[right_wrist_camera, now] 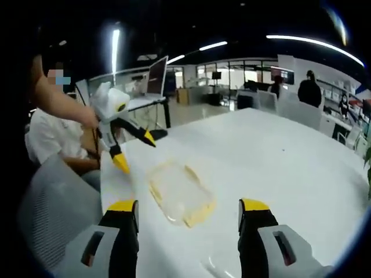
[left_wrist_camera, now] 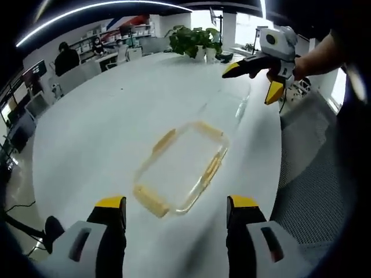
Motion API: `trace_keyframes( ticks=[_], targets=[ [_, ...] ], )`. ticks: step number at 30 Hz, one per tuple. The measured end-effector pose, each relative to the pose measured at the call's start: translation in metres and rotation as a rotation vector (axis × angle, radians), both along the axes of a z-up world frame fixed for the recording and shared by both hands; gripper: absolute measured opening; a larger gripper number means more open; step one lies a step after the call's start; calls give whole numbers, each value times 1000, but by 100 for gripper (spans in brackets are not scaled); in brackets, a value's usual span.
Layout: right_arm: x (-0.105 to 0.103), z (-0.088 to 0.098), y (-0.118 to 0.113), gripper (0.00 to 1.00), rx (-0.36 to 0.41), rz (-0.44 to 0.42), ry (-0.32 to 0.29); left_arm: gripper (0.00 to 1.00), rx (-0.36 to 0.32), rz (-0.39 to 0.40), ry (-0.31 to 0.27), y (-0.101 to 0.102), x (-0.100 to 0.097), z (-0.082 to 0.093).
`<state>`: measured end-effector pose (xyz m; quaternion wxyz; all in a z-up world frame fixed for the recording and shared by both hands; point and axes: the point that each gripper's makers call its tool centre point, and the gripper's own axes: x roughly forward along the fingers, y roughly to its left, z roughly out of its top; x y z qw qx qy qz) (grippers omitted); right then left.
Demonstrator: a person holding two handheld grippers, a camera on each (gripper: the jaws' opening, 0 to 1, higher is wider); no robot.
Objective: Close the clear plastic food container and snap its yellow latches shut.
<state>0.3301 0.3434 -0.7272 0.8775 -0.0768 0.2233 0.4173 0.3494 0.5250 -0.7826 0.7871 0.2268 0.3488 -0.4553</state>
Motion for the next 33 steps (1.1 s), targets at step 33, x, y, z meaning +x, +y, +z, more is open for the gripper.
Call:
trace_keyframes(
  ticks=[33],
  targets=[
    [-2, -21, 15, 68, -120, 127, 24, 69, 81, -149, 26, 0, 8, -10]
  ],
)
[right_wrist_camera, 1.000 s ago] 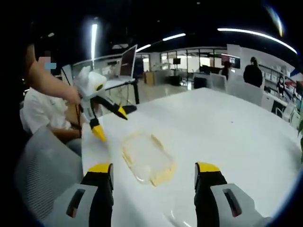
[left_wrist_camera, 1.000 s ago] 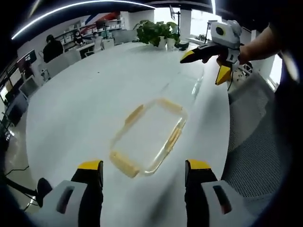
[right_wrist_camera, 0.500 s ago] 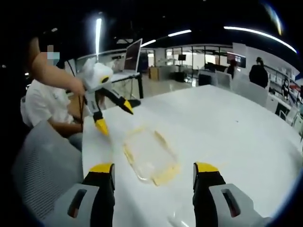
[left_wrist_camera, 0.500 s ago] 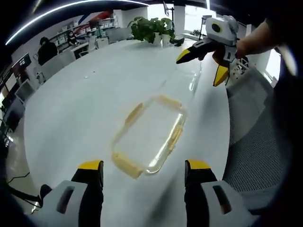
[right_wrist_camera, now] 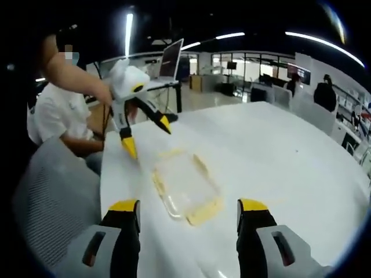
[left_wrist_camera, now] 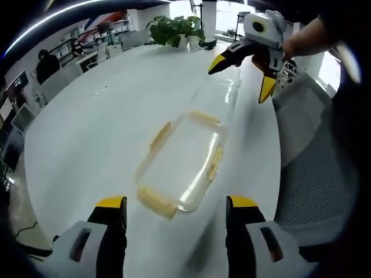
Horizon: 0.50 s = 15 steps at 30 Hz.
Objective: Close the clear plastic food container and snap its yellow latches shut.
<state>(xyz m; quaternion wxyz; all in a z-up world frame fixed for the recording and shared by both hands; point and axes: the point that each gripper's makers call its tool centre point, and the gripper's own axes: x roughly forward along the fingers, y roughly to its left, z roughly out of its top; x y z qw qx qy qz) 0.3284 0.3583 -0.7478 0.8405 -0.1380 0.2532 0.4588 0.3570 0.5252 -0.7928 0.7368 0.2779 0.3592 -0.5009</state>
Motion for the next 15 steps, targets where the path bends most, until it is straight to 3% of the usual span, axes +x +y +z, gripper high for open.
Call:
trace_keyframes(
  ticks=[15],
  targets=[
    [2, -12, 8, 68, -73, 81, 15, 69, 21, -47, -4, 7, 9, -5]
  ],
)
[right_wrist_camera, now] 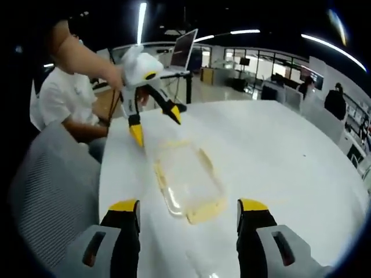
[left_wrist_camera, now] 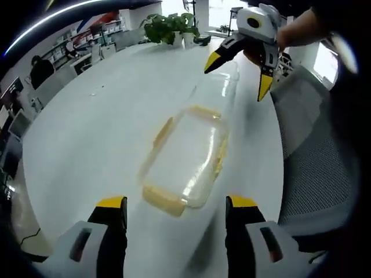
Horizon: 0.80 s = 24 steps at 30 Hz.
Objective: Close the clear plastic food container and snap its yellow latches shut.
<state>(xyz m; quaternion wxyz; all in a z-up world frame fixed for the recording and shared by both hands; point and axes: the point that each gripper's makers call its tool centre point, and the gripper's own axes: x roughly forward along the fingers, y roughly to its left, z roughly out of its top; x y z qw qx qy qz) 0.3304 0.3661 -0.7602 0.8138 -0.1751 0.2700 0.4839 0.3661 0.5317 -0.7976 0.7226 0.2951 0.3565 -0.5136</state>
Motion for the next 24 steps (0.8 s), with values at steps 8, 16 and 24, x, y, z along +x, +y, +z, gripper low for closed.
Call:
trace_keyframes(
  ticks=[8, 16, 24],
  targets=[
    [3, -6, 3, 65, -47, 35, -3, 69, 8, -25, 8, 1, 2, -6],
    [3, -13, 5, 63, -86, 65, 11, 68, 16, -51, 9, 0, 2, -11],
    [9, -19, 4, 62, -114, 90, 23, 68, 41, -74, 10, 6, 3, -17]
  ],
)
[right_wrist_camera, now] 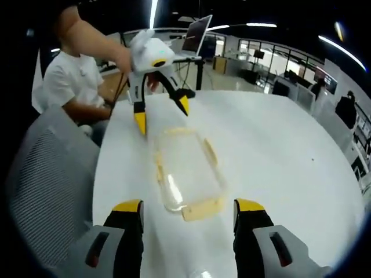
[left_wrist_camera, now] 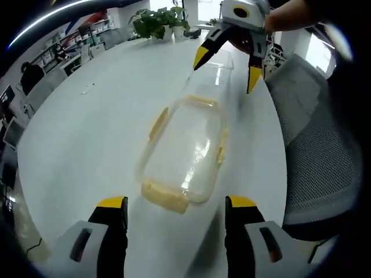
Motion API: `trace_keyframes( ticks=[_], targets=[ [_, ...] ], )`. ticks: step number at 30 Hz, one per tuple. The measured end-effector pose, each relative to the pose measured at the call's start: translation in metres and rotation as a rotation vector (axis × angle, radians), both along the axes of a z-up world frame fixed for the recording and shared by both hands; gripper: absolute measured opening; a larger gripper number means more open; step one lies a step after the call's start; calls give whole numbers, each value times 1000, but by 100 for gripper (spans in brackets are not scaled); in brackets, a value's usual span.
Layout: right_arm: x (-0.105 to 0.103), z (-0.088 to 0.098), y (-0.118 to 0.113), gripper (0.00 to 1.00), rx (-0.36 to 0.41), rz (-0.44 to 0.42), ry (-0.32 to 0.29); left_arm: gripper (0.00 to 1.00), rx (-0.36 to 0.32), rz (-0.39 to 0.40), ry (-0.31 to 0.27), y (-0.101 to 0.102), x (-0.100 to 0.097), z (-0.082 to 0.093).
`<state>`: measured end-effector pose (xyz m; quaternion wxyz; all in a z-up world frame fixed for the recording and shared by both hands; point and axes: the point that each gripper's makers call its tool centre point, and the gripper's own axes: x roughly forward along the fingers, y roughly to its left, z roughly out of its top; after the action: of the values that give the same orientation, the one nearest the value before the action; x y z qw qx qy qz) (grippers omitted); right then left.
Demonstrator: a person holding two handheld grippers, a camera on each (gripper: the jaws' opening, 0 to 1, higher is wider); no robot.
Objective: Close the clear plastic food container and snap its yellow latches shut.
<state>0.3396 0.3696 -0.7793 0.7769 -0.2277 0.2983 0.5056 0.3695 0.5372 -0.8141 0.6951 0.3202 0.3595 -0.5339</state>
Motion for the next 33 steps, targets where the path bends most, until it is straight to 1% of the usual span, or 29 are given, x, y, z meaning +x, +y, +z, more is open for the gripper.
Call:
trace_keyframes(
  ticks=[3, 5, 8, 13, 18, 22, 26, 29, 33],
  targets=[
    [1, -3, -4, 62, -8, -2, 19, 68, 3, -4, 2, -1, 0, 0],
    [-1, -7, -6, 62, -29, 13, 19, 68, 10, -10, 1, -1, 0, -1],
    [-3, -8, -5, 61, -38, 27, 24, 68, 22, -28, -8, -2, 2, -2],
    [-4, -13, -3, 61, -54, 50, 39, 68, 38, -59, 12, -3, 3, -5],
    [-1, -17, -1, 59, -73, 67, 46, 68, 69, -109, 14, -2, 4, -9],
    [4, -21, -4, 57, -85, 61, 53, 68, 78, -122, 17, 0, 5, -11],
    [7, -20, -5, 57, -85, 59, 48, 67, 74, -134, 21, -1, 4, -12],
    [9, -22, -5, 56, -96, 69, 49, 67, 78, -139, 19, 0, 6, -13],
    [11, -25, -4, 55, -107, 82, 53, 66, 90, -164, 10, 1, 7, -14]
  ],
)
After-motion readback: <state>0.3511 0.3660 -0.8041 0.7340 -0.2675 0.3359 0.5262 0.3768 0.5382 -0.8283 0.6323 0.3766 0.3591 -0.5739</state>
